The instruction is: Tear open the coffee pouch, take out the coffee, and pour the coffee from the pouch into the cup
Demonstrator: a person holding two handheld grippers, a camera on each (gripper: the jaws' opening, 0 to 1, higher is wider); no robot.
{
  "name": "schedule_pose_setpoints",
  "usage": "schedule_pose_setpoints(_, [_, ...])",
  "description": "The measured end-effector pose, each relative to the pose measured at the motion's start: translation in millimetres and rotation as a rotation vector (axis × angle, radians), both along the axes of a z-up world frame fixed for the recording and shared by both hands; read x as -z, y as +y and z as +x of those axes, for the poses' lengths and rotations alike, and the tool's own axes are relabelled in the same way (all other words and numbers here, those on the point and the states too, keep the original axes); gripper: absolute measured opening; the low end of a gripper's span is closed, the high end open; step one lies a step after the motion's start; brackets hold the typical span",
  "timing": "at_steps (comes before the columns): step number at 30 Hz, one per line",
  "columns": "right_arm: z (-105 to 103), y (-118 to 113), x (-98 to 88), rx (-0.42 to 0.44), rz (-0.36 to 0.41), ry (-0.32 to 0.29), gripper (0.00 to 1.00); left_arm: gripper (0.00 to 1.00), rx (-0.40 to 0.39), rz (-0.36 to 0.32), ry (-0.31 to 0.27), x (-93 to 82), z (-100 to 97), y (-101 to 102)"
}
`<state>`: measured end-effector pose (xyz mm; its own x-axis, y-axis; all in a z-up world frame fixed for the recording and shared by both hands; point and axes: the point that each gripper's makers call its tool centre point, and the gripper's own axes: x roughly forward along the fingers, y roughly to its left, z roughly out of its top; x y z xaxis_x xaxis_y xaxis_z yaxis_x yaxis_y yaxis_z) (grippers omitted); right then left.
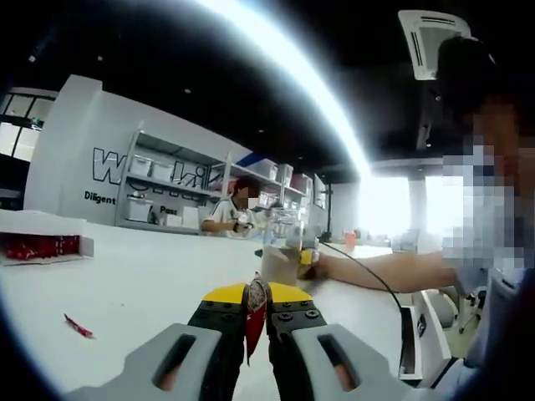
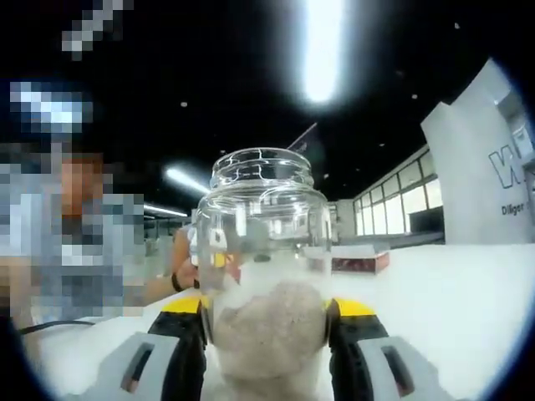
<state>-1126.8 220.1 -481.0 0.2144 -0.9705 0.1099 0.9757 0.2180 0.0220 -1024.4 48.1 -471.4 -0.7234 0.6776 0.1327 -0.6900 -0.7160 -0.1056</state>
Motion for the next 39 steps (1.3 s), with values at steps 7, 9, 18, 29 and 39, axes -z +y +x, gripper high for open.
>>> schedule_pose_setpoints(7, [-3, -5, -8.9, 0.009, -0.027, -0.013, 0.62, 0.11, 0.000, -0.002, 0.001, -0.4, -1.4, -1])
schedule_pose_setpoints(9, [-1, -9, -9.9, 0.005, -0.034, -0.012, 0.66, 0.11, -0.001, -0.001, 0.003, -0.6, -1.2, -1])
schedule_pose_setpoints(18, [1, -12, -4.4, 0.014, -0.016, 0.001, 0.63, 0.11, 0.001, -0.003, 0.004, -0.4, -0.2, 0])
schedule_pose_setpoints(29, [6, -14, -4.3, -0.009, -0.018, 0.013, 0.62, 0.11, 0.001, -0.001, 0.008, -0.4, 0.2, 2])
schedule_pose_setpoints(39, [14, -18, -4.3, -0.027, -0.016, 0.026, 0.61, 0.11, 0.000, -0.001, 0.007, 0.3, 0.8, 2])
